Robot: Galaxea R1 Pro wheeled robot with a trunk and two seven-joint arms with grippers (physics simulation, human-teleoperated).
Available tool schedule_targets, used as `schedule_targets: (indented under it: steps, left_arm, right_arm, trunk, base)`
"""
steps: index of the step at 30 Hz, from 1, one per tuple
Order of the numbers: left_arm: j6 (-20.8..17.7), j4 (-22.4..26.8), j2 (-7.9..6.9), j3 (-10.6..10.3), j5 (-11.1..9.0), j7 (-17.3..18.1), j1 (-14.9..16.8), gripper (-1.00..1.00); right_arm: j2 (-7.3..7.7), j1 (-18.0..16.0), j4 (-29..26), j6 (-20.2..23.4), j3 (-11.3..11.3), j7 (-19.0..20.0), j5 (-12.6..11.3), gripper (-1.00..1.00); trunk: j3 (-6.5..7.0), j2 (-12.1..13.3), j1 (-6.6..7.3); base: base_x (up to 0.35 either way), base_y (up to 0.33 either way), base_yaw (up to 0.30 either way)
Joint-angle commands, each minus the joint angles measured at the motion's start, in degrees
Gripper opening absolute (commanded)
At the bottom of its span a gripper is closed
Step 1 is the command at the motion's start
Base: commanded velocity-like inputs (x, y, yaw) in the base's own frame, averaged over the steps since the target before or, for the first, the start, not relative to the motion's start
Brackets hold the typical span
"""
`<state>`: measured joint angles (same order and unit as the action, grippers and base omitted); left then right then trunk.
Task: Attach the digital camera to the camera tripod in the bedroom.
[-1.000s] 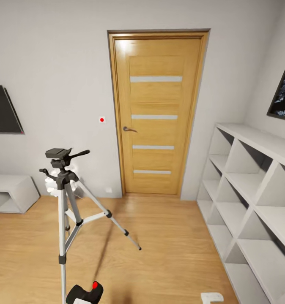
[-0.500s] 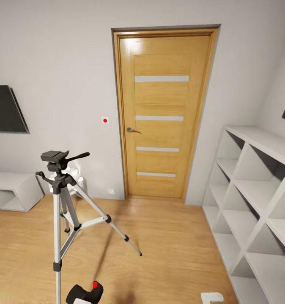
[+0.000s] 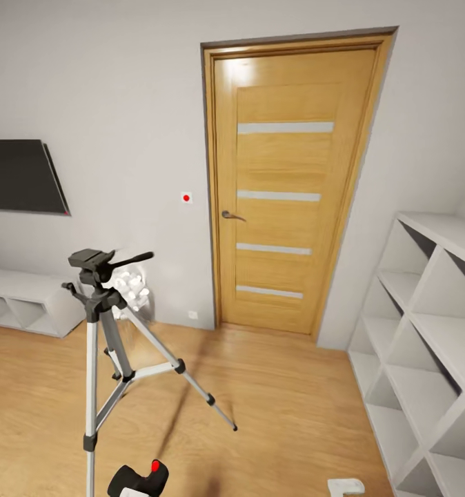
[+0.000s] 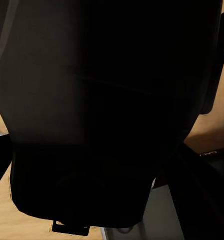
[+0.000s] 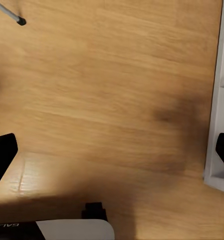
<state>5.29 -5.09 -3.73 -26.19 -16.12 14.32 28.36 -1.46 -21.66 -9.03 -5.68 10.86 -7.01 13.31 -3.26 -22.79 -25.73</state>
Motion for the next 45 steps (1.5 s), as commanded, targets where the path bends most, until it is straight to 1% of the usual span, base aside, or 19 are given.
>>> schedule_targets:
  steps: [1, 14, 24, 33, 39, 45]
  left_arm:
    - [0.4, -0.3, 0.04, -0.5, -0.6, 0.3, 0.1, -1.00]
    - [0.4, -0.3, 0.04, -0.4, -0.6, 0.3, 0.1, -1.00]
    - [0.4, -0.3, 0.04, -0.4, -0.6, 0.4, 0.1, -1.00]
    - [0.4, -0.3, -0.29, -0.5, -0.7, 0.3, 0.1, -1.00]
    - [0.4, -0.4, -0.57, -0.5, -0.7, 0.3, -0.9, -1.00]
    - [0.4, -0.4, -0.58, -0.6, -0.7, 0.3, -1.6, -1.00]
  right_arm:
    - [-0.03, -0.1, 0.1, -0.2, 0.5, -0.1, 0.6, 1.00]
    - [-0.05, -0.1, 0.2, -0.2, 0.5, -0.1, 0.6, 1.00]
    - [-0.07, -0.1, 0.2, -0.2, 0.5, -0.1, 0.6, 1.00]
    - [-0.03, -0.1, 0.2, -0.2, 0.5, -0.1, 0.6, 1.00]
    - [-0.03, -0.1, 0.2, -0.2, 0.5, -0.2, 0.6, 1.00]
    - [-0.03, -0.1, 0.2, -0.2, 0.5, -0.2, 0.6, 1.00]
  trunk:
    - [-0.13, -0.1, -0.05]
    - [-0.13, -0.1, -0.05]
    - [-0.13, -0.1, -0.05]
    - [-0.13, -0.1, -0.05]
    - [-0.13, -0.1, -0.05]
    - [-0.13, -0.1, -0.05]
  base:
    - [0.147, -0.222, 0.169]
    - [0.024, -0.038, 0.058]
    - [0.000, 0.000, 0.192]
    - [0.000, 0.000, 0.208]
    - [0.000, 0.000, 0.154]
    - [0.012, -0.005, 0.035]
